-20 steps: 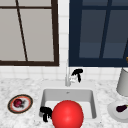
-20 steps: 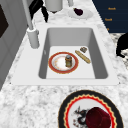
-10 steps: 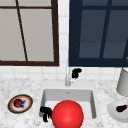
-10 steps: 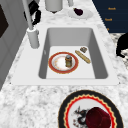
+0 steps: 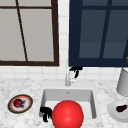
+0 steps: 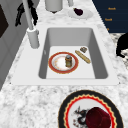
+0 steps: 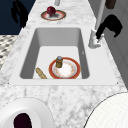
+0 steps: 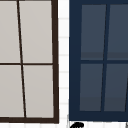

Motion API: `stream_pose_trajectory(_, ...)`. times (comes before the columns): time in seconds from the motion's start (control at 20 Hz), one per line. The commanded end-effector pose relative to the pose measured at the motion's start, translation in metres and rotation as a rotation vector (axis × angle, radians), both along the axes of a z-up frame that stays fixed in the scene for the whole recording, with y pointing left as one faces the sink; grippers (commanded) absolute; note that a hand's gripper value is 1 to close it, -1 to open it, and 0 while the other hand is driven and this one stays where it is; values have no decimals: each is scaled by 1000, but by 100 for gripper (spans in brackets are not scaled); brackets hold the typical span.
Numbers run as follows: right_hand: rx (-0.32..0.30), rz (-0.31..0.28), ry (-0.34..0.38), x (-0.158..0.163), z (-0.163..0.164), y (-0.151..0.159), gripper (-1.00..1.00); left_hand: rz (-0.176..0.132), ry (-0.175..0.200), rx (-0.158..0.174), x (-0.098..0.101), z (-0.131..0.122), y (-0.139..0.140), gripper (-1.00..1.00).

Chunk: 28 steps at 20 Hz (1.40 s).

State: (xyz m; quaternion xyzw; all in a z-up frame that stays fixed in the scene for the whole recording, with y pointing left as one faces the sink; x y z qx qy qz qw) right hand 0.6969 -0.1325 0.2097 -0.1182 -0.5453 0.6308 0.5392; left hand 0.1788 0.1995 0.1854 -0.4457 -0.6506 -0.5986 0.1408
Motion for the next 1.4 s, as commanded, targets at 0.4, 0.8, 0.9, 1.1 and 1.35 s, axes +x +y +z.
stream_pose_trajectory(0.4, 100, 90, 209, 8, -36, -42, -100, 0, 0, 0, 0, 0, 0, 0)
stream_pose_trajectory(0.8, 136, 181, 261, 44, -59, -52, -100, 0, 0, 0, 0, 0, 0, 0)
stream_pose_trajectory(0.9, 155, 200, 291, 40, -60, -52, -100, 0, 0, 0, 0, 0, 0, 0)
stream_pose_trajectory(1.1, 190, 234, 306, 43, -83, -56, -100, 0, 0, 0, 0, 0, 0, 0)
stream_pose_trajectory(1.35, 260, 259, 370, 63, -103, -39, 100, 0, 0, 0, 0, 0, 0, 0)
